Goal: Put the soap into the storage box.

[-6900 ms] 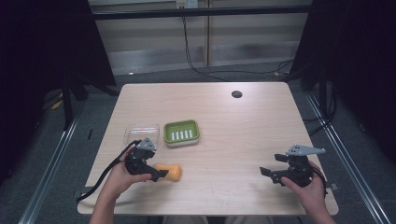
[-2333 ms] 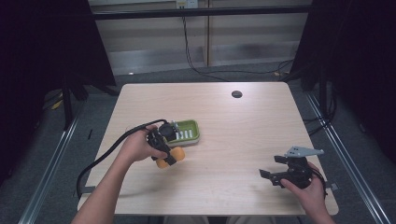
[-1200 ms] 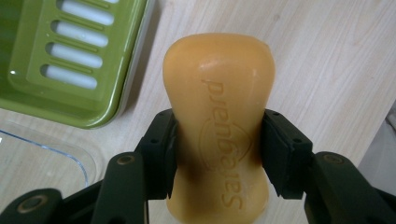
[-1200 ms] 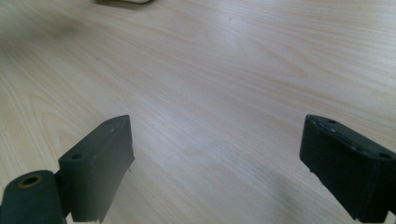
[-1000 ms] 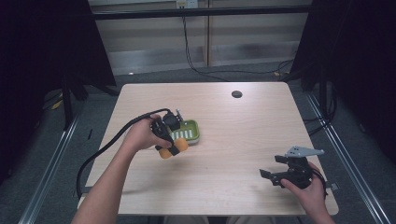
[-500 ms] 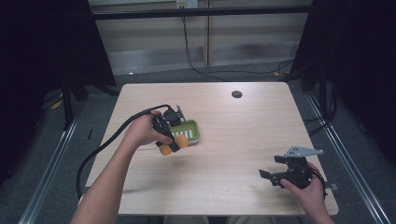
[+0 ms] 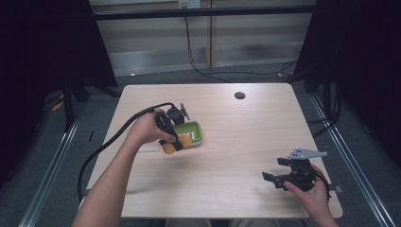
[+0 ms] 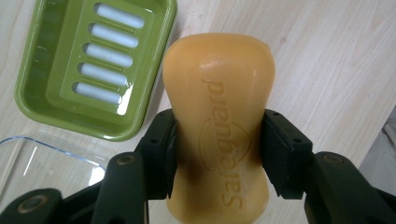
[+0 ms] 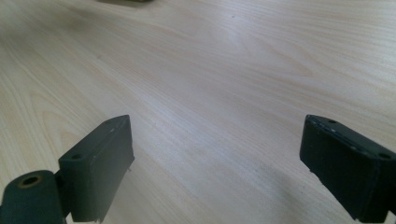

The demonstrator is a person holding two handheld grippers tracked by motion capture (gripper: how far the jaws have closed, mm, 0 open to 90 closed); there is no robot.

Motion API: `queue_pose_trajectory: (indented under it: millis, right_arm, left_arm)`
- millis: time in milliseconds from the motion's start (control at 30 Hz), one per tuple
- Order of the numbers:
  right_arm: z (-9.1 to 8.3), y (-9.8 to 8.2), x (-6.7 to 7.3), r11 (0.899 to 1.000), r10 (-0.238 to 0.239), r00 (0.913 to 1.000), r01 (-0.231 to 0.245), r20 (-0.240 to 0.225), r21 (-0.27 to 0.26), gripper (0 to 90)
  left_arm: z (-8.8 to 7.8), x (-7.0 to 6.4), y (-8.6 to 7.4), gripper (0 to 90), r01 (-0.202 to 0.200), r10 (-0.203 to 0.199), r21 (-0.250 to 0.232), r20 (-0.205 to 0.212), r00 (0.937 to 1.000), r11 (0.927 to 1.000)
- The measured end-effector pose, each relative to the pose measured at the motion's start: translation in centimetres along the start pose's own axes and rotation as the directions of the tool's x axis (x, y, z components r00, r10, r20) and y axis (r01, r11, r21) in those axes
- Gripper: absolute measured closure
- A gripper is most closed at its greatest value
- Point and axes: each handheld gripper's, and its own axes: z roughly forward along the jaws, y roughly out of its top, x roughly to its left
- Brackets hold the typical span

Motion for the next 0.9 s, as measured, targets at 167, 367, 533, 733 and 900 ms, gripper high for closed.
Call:
queue_pose_trajectory:
  millis: [167, 367, 533, 733, 900]
  right_arm:
    - [0.1, 0.0, 0.0, 1.0, -0.004, 1.0, 0.004, -0.002, -0.002, 9.5]
    - [0.1, 0.0, 0.0, 1.0, -0.001, 1.0, 0.001, 0.002, -0.003, 9.2]
    - [0.0, 0.0, -0.1, 1.0, 0.002, 1.0, -0.002, -0.003, 0.001, 9.2]
    - [0.1, 0.0, -0.1, 1.0, 0.002, 1.0, -0.002, 0.0, 0.0, 9.1]
    - [0.2, 0.0, -0.1, 1.0, -0.009, 1.0, 0.009, -0.001, 0.005, 9.1]
  left_arm:
    - [-0.1, 0.3, 0.3, 50.1, 0.003, -0.003, 0.005, -0.009, 1.0, 1.0]
    - [-0.1, 0.6, 0.7, 50.1, -0.001, 0.001, 0.004, -0.003, 1.0, 1.0]
    - [0.2, 0.8, 0.9, 50.1, 0.004, -0.003, 0.004, -0.01, 0.9999, 1.0]
    - [0.3, 1.1, 1.1, 50.1, 0.016, -0.016, 0.008, -0.003, 0.9999, 0.9998]
    - [0.3, 1.3, 1.2, 50.1, 0.014, -0.014, 0.01, 0.01, 0.9999, 0.9999]
